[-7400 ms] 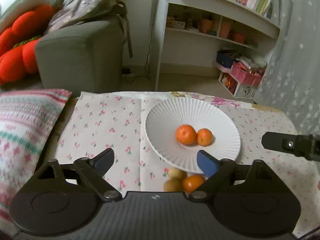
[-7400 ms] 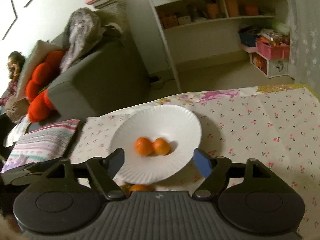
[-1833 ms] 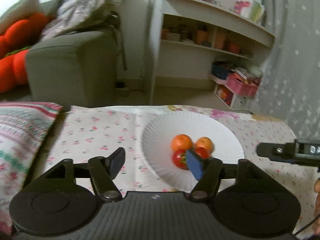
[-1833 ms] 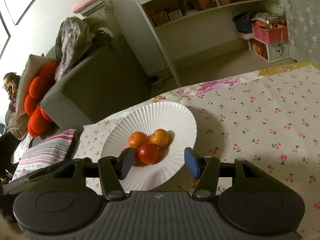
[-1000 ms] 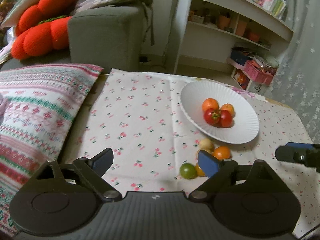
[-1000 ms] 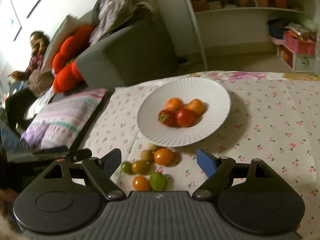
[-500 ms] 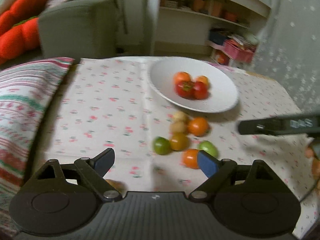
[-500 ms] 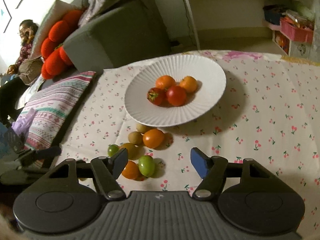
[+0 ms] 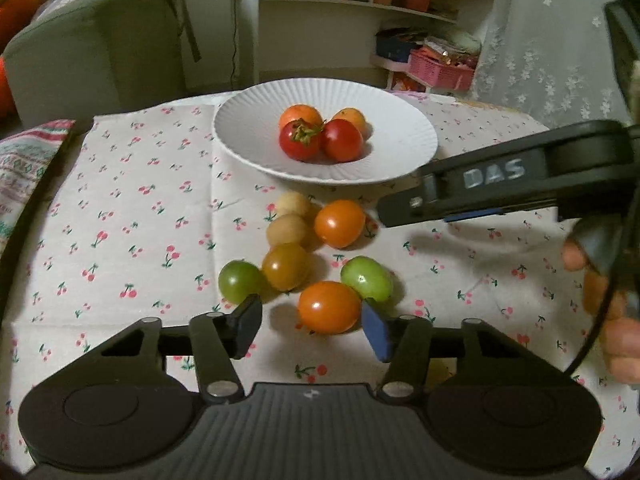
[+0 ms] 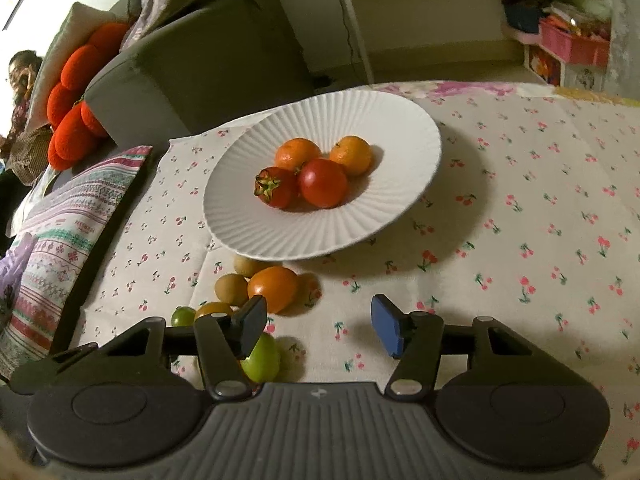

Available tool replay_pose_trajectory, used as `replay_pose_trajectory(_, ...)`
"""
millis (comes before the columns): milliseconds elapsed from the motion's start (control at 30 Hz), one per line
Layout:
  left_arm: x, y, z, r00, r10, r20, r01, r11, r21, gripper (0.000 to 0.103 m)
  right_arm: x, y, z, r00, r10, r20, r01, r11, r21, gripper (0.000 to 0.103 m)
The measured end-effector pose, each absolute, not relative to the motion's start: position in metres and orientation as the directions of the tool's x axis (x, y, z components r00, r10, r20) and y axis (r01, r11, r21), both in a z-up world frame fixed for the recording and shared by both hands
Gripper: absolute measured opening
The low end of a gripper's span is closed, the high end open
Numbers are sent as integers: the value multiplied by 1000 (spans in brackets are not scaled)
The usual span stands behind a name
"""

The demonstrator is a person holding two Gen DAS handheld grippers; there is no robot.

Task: Organize fruits
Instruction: 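Grasp an orange tomato with the left tool while the right tool grasps another orange tomato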

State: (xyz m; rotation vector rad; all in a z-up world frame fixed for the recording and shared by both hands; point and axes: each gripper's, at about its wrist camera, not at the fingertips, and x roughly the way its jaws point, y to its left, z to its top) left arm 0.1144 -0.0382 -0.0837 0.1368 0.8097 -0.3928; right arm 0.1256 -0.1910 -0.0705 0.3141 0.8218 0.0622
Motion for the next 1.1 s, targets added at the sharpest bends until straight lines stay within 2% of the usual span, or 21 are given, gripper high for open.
replay_pose_trajectory(100, 114, -41, -86, 623, -292, -726, 409, 912, -16, 28, 131, -185, -73, 692, 172, -701, 36, 962, 272, 54)
replay_pose_trajectory(167, 115, -43, -90, 605, -290, -742, 414, 910, -18, 18, 133, -182, -75, 697, 171, -696, 21, 966, 258, 53)
replay_pose_trajectory(567, 112, -34, -92, 588, -304, -749, 390, 918, -66, 17, 141, -166, -81, 729, 176, -662, -91, 983, 162, 50)
replay_pose_trajectory(933, 112, -29, -89, 591, -301, -749, 373, 925, -78, 17, 143, -157, -84, 713, 229, -663, -159, 973, 166, 32)
replay_pose_trajectory(1100, 111, -27, -84, 596, -311, -741, 371, 924, -90, 16, 141, -158, -80, 697, 237, -677, -148, 971, 187, 31)
